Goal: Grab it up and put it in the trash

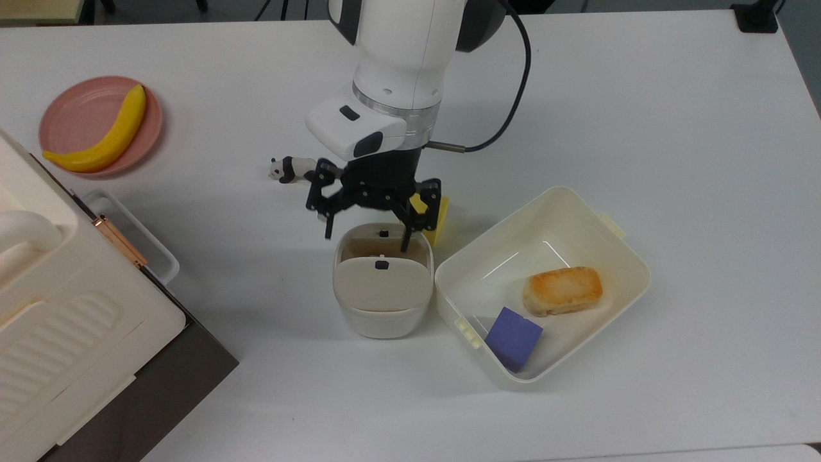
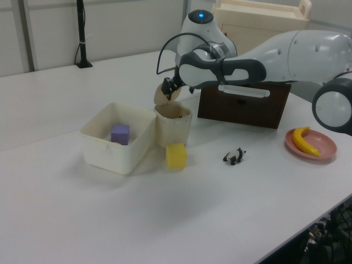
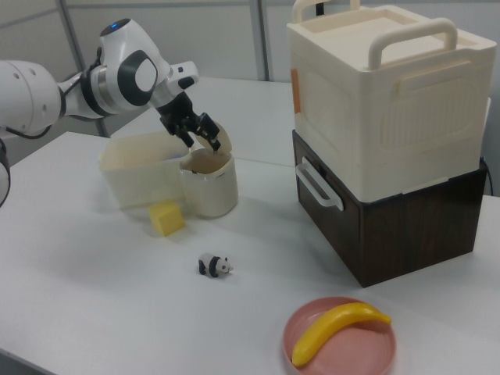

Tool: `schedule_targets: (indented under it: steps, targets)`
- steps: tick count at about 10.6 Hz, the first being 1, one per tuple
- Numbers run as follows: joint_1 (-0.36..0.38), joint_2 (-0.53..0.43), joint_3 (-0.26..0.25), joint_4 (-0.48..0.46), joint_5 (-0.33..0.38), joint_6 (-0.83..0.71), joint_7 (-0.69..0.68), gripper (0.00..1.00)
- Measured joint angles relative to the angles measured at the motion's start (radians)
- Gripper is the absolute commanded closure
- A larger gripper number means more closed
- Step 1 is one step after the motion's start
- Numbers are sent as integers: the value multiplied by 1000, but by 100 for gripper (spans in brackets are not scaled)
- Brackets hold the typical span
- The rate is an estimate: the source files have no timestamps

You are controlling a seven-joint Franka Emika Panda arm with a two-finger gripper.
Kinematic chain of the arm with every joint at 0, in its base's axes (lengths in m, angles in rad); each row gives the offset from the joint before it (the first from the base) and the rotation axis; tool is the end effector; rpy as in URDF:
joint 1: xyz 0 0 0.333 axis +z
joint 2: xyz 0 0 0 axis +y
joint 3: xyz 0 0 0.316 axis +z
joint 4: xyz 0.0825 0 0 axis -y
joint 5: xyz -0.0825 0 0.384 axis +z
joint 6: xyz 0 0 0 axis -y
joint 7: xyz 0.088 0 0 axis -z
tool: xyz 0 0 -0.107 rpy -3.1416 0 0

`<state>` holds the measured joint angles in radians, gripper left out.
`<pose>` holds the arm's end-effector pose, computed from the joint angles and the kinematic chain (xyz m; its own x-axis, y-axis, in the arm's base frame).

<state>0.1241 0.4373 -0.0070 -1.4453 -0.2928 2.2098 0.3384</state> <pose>0.7136 0.0751 0.4734 0.9271 -0.0458 0.3720 -0.1139 -0.9800 0.1633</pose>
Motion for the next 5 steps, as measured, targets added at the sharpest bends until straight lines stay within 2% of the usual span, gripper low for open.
schedule_targets:
  steps: [1,4,5]
  targets:
    - [0,-15,3,0,16,-111,-2,0]
    - [-7,-96,-1,1,187,-440,-178,0]
    - [-17,-133,-3,1,215,-506,-208,0]
